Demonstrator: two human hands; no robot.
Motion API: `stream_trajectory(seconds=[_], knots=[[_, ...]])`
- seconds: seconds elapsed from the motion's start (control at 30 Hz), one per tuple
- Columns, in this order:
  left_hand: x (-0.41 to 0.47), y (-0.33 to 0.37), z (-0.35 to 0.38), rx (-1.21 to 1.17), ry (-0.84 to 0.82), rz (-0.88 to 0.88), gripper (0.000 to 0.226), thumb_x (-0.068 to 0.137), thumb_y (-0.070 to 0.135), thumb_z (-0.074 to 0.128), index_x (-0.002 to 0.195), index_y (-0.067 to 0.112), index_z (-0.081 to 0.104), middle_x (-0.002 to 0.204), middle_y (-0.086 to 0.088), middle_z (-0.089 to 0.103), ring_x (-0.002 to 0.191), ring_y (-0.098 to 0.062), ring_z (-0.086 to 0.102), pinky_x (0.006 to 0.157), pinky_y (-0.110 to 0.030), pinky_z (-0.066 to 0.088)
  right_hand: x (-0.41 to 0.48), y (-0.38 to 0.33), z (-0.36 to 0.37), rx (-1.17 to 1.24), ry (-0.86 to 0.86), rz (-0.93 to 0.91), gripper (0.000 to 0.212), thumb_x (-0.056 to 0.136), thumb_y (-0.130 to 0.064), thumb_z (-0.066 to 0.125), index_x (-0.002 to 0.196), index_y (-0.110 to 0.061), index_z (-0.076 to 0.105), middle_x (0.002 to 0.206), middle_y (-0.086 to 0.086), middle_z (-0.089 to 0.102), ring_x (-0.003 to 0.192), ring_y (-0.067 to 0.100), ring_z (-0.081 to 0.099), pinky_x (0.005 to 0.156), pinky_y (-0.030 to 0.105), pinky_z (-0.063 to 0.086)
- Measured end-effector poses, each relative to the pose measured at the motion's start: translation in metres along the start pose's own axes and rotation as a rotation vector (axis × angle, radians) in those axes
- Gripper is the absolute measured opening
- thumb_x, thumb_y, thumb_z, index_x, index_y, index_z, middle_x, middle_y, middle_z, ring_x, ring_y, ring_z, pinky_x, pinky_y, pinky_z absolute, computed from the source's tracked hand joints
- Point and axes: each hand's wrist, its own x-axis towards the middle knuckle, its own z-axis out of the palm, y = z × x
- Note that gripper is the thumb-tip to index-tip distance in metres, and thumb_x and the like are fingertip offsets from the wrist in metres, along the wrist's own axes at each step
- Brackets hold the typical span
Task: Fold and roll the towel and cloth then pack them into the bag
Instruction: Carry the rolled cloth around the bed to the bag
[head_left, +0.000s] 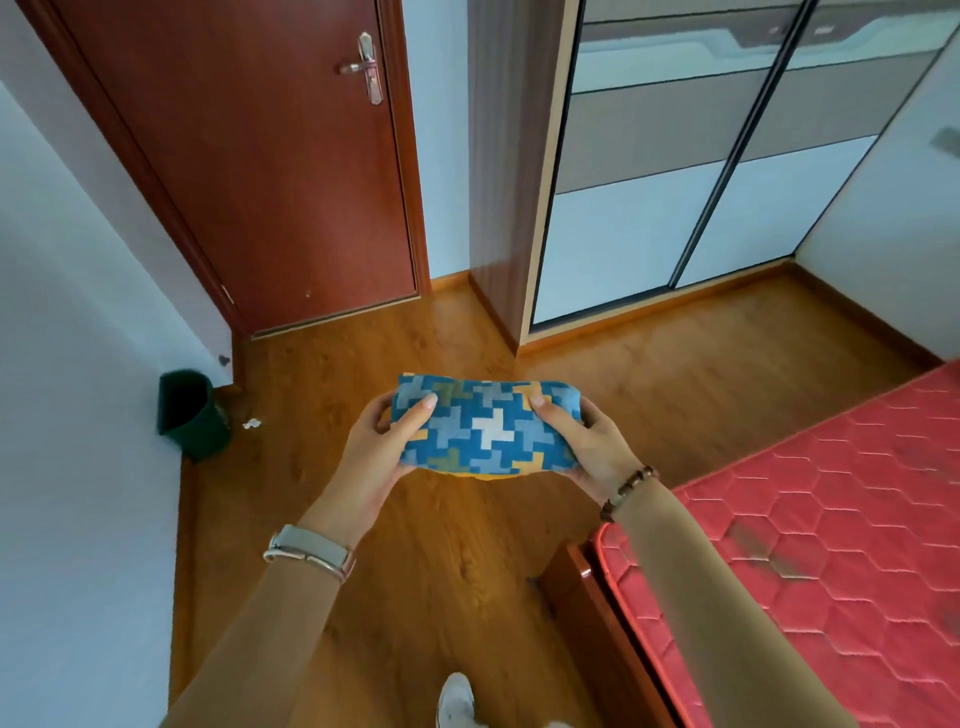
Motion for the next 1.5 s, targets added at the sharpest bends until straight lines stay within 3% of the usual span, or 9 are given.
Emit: stream_trajectory(seconds=[0.1,0.53,0.67,0.83,0.93,1.1,1.23,1.4,1.5], knots=[[0.030,0.015,-0.012,0.004,-0.024,0.006,0.062,0.075,0.039,0.074,0.132,0.024,0.054,0.123,-0.001,0.068,0.106,-0.014,0.071,0.073,-0.026,0.060,0.025,-0.008,0.014,0.025,0.025,0.012,0.036,0.085,-0.026,0.069,0.115,-0.020,0.051,0.116,0.010,0.068,0.094,0.022,0.071,0.077,0.038,0.061],[0.172,0.050,-0.011,0.009,-0.118,-0.042,0.060,0.080,0.035,0.075,0.135,0.023,0.053,0.126,-0.004,0.068,0.114,-0.020,0.068,0.094,-0.040,0.057,0.142,-0.057,0.018,0.059,0.132,0.016,0.032,0.085,-0.027,0.070,0.111,-0.022,0.052,0.113,0.007,0.068,0.096,0.022,0.071,0.082,0.040,0.060],[0.227,0.071,0.010,0.027,-0.163,-0.033,0.060,0.078,0.034,0.077,0.133,0.022,0.055,0.123,-0.004,0.070,0.111,-0.020,0.069,0.093,-0.041,0.057,0.183,-0.085,0.007,0.084,0.167,-0.021,0.042,0.083,-0.028,0.070,0.120,-0.018,0.051,0.115,0.008,0.068,0.096,0.022,0.071,0.079,0.039,0.061],[0.298,0.098,0.042,0.046,-0.212,-0.065,0.060,0.079,0.033,0.079,0.134,0.021,0.056,0.125,-0.006,0.069,0.111,-0.021,0.069,0.092,-0.043,0.058,0.231,-0.124,-0.012,0.130,0.238,-0.038,0.036,0.084,-0.027,0.071,0.114,-0.020,0.053,0.114,0.008,0.069,0.099,0.024,0.071,0.082,0.043,0.060],[0.336,0.114,0.066,0.063,-0.263,-0.055,0.049,0.084,0.029,0.075,0.130,0.021,0.058,0.121,-0.004,0.071,0.110,-0.020,0.070,0.089,-0.040,0.059,0.256,-0.152,-0.024,0.126,0.270,-0.064,0.032,0.085,-0.027,0.070,0.111,-0.020,0.053,0.112,0.007,0.069,0.096,0.023,0.071,0.077,0.040,0.061],[0.384,0.135,0.102,0.078,-0.375,-0.060,0.041,0.091,0.026,0.068,0.130,0.024,0.058,0.117,0.001,0.073,0.111,-0.017,0.069,0.092,-0.041,0.057,0.282,-0.186,-0.045,0.128,0.353,-0.113,0.044,0.083,-0.029,0.072,0.120,-0.015,0.053,0.114,0.008,0.069,0.098,0.024,0.070,0.084,0.044,0.059],[0.417,0.143,0.130,0.084,-0.416,-0.069,0.054,0.083,0.030,0.075,0.132,0.019,0.057,0.124,-0.005,0.069,0.115,-0.022,0.067,0.094,-0.046,0.056,0.294,-0.207,-0.065,0.147,0.385,-0.133,0.038,0.084,-0.028,0.071,0.116,-0.016,0.055,0.114,0.009,0.070,0.096,0.024,0.071,0.075,0.039,0.062],[0.456,0.151,0.171,0.104,-0.506,-0.102,0.054,0.079,0.031,0.074,0.128,0.019,0.057,0.124,-0.004,0.068,0.109,-0.017,0.070,0.079,-0.034,0.060,0.309,-0.225,-0.092,0.151,0.485,-0.124,0.032,0.085,-0.030,0.069,0.111,-0.019,0.055,0.114,0.009,0.070,0.100,0.025,0.071,0.077,0.039,0.061],[0.487,0.159,0.196,0.163,-0.586,-0.087,0.060,0.076,0.035,0.076,0.130,0.018,0.056,0.123,-0.006,0.068,0.107,-0.016,0.071,0.084,-0.037,0.060,0.321,-0.241,-0.107,0.187,0.532,-0.144,0.031,0.086,-0.028,0.068,0.112,-0.017,0.055,0.113,0.010,0.070,0.097,0.025,0.071,0.070,0.035,0.063]])
